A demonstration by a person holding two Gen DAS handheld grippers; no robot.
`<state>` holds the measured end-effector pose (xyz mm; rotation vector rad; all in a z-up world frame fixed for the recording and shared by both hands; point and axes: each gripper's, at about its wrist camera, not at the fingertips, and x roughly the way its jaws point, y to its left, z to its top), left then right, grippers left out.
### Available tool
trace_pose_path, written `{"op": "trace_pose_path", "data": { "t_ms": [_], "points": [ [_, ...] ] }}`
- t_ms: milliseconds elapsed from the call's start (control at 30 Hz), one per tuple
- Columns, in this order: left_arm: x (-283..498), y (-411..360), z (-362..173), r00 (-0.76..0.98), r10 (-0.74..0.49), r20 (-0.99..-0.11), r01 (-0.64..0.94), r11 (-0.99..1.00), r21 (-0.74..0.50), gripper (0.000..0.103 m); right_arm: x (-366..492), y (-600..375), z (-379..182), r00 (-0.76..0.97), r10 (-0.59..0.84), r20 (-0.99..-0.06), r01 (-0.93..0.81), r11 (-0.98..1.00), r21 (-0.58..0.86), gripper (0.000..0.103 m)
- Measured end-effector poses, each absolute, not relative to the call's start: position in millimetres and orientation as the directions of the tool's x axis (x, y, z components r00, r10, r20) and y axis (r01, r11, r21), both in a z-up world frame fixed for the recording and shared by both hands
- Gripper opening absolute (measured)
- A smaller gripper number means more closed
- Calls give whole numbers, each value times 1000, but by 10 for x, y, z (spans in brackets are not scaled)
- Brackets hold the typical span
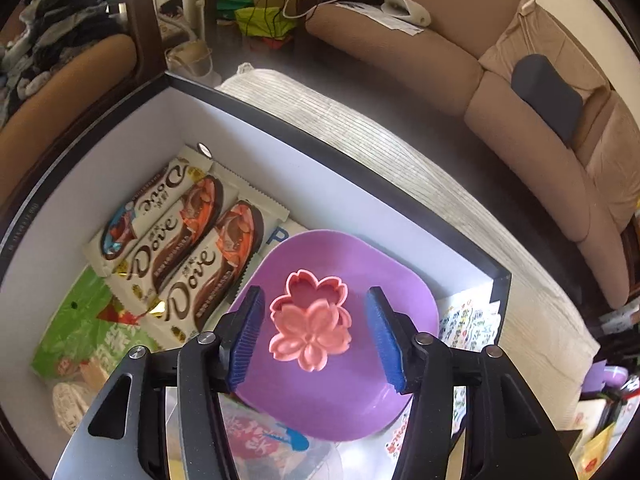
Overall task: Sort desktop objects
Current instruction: 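Open the right tool and withdraw it from the box, then grasp a pink flower mold on the tablecloth with the right tool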
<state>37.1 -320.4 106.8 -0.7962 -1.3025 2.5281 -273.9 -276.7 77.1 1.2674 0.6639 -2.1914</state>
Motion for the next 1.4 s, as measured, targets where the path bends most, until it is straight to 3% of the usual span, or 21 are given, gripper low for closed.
{"op": "trace_pose_path", "data": {
  "t_ms": [433, 633, 900, 1067, 1233, 1400],
  "points": [
    [360, -2932, 1255, -837, 356, -416, 47, -710, -703, 85, -1601, -1379, 1801, -497, -393, -774, 617, -787, 3, 55],
    [330, -2432, 1418, -808, 408, -424, -68, -781, -621, 85, -788, -205, 2058, -588, -342, -733, 509, -860, -7, 57],
    [262, -1706, 1422, -744, 486, -459, -170, -801, -573, 85, -160, 797, 1537, -671, -102, -734, 279, -953, -122, 58],
    [210, -1367, 1309, -707, 500, -501, -181, -812, -555, 85, -68, 944, 1050, -601, -269, -753, 311, -946, 90, 58],
    [207, -1159, 1264, -689, 483, -540, -198, -843, -501, 85, -41, 790, 729, -550, -357, -755, 376, -913, 159, 54],
    [171, -1112, 1193, -671, 484, -562, -197, -847, -494, 85, -18, 754, 483, -537, -345, -770, 349, -922, 170, 54]
  ]
}}
